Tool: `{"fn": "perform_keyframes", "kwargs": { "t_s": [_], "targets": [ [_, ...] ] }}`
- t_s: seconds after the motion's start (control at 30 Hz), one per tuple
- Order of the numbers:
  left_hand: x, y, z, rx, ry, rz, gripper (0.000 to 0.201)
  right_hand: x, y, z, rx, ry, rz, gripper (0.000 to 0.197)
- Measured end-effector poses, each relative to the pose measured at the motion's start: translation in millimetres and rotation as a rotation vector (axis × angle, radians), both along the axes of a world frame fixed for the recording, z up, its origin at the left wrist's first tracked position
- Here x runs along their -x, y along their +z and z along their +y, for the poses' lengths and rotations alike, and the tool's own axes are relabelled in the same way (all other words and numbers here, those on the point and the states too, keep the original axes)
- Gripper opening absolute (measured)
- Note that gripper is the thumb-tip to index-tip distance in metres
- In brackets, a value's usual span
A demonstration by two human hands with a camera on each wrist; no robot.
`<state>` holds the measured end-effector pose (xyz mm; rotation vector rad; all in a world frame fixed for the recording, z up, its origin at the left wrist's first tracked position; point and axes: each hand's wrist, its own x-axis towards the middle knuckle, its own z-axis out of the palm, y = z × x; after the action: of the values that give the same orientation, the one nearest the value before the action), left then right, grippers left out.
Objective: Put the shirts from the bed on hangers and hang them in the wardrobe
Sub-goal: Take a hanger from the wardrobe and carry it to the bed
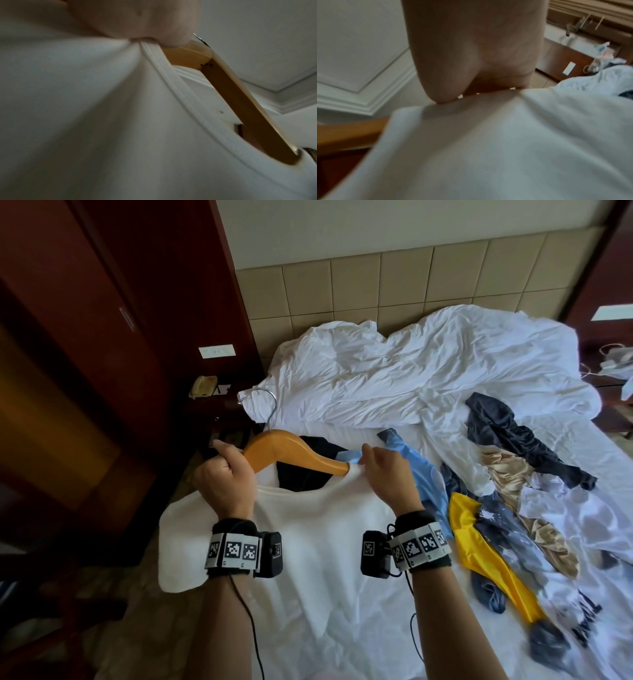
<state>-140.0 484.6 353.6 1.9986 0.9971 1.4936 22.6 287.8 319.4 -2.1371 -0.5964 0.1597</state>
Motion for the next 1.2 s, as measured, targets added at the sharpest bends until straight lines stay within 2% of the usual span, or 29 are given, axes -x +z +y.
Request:
{"fn": "perform_keyframes", "kwargs": {
  "t_s": [0.1, 0.17, 0.27, 0.33, 0.4, 0.47, 0.53, 0.67, 0.73, 0.8, 0.87, 1.03, 1.2],
  "targets": [
    [6, 2, 6, 0.052, 0.03, -0.065, 0.068, 6, -4, -11, -0.153, -0.135, 0.114, 0.06],
    [10, 2, 6, 0.083, 0.017, -0.114, 0.067, 9, -5, -16, -0.246, -0.177, 0.171, 0.061],
    [12, -1, 6, 0.09, -0.004, -0.128, 0.067, 11, -6, -19, -0.284, -0.156, 0.242, 0.059],
    [11, -2, 6, 0.092, -0.012, -0.127, 0.067, 9, -8, -17, -0.302, -0.175, 0.231, 0.063],
    [8, -1, 4, 0.083, -0.021, -0.116, 0.068, 7, -5, -13, -0.319, -0.175, 0.142, 0.058],
    [4, -1, 0, 0.056, -0.042, -0.089, 0.069, 8, 4, -9, -0.332, -0.108, 0.033, 0.045],
    [-2, -1, -7, 0.025, -0.073, -0.038, 0.07, 17, 24, -3, -0.367, -0.002, -0.033, 0.04],
    [-19, -5, -28, -0.068, -0.156, 0.088, 0.07, 45, 67, 8, -0.453, 0.206, -0.071, 0.038],
    [-26, -8, -39, -0.119, -0.218, 0.113, 0.067, 56, 76, 15, -0.452, 0.28, -0.06, 0.034],
    [-31, -8, -47, -0.175, -0.242, 0.137, 0.064, 59, 72, 21, -0.443, 0.231, -0.1, 0.031],
    [-33, -7, -54, -0.216, -0.256, 0.171, 0.062, 53, 64, 24, -0.485, 0.136, -0.115, 0.039],
    [-34, -14, -60, -0.229, -0.245, 0.273, 0.074, 43, 56, 22, -0.535, -0.048, -0.092, 0.051],
    [-23, -24, -46, -0.377, -0.177, 0.257, 0.062, 32, 58, 8, -0.588, -0.127, -0.143, 0.052]
  ]
}}
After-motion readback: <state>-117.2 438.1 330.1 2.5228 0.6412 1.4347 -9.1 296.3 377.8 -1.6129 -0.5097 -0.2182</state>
